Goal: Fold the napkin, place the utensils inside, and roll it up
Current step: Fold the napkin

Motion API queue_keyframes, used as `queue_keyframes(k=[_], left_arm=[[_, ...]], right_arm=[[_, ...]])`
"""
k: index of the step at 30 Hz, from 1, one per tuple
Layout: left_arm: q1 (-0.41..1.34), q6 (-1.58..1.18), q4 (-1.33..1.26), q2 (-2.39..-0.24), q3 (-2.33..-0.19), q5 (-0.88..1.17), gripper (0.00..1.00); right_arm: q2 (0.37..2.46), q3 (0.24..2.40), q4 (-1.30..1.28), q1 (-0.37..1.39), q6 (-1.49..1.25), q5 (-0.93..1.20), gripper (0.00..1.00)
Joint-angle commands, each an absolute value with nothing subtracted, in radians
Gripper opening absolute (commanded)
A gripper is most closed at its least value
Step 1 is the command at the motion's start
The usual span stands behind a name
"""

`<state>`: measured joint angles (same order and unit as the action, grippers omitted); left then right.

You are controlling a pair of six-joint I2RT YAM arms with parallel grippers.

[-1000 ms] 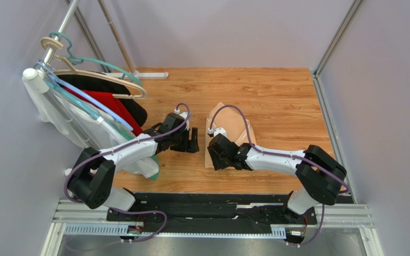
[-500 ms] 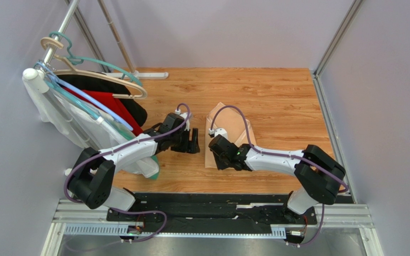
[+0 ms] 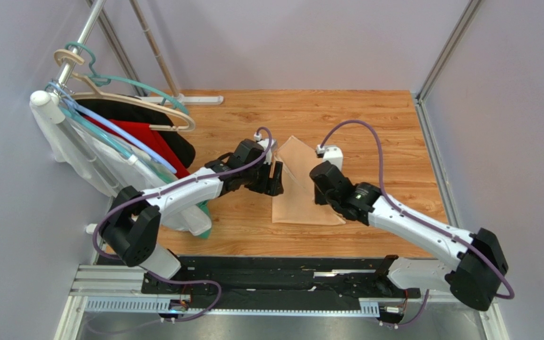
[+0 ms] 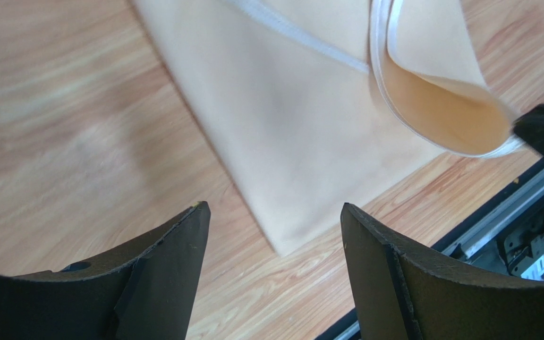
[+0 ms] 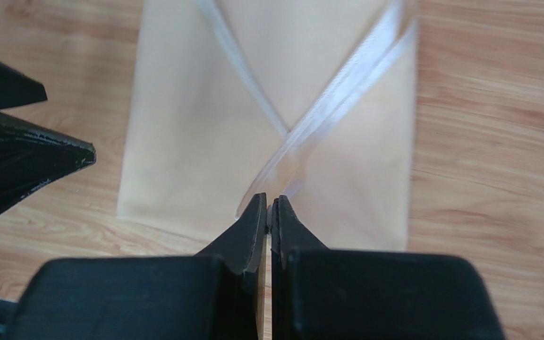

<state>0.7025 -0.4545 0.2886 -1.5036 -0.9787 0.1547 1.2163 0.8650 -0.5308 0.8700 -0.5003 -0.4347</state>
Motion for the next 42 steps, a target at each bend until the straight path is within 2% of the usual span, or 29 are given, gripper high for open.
queue_keyframes(k=[1,6,10,18,30,42], left_arm=[[0.73,-0.416,0.23,-1.586,-1.064,0.178,0.77],[0.758,-0.38,0.19,-1.67,-1.136,0.23,0.75],[0.767,-0.397,0.239,-1.735,-1.177,0.177,0.75],[0.718,-0.459,0.219,-1.646,-1.062,0.147,0.74],[0.601,-0.474,0.244,-1.503,-0.922,0.166,0.74],[0.575,-0.479,0.241,-1.474,-0.882,0.17,0.74]], right_arm=[[1.111,0.864,-0.658,0.801,-0.532,-0.549,0.0],[1.016,0.836,-0.712,0.709,-0.537,-0.557,0.0],[0.997,0.827,-0.7,0.703,-0.534,-0.519,0.0],[1.014,0.799,-0.545,0.744,-0.589,-0.327,0.0],[1.187,0.839,-0.391,0.913,-0.666,-0.29,0.0],[1.37,0.87,-0.285,0.977,-0.701,-0.341,0.0]])
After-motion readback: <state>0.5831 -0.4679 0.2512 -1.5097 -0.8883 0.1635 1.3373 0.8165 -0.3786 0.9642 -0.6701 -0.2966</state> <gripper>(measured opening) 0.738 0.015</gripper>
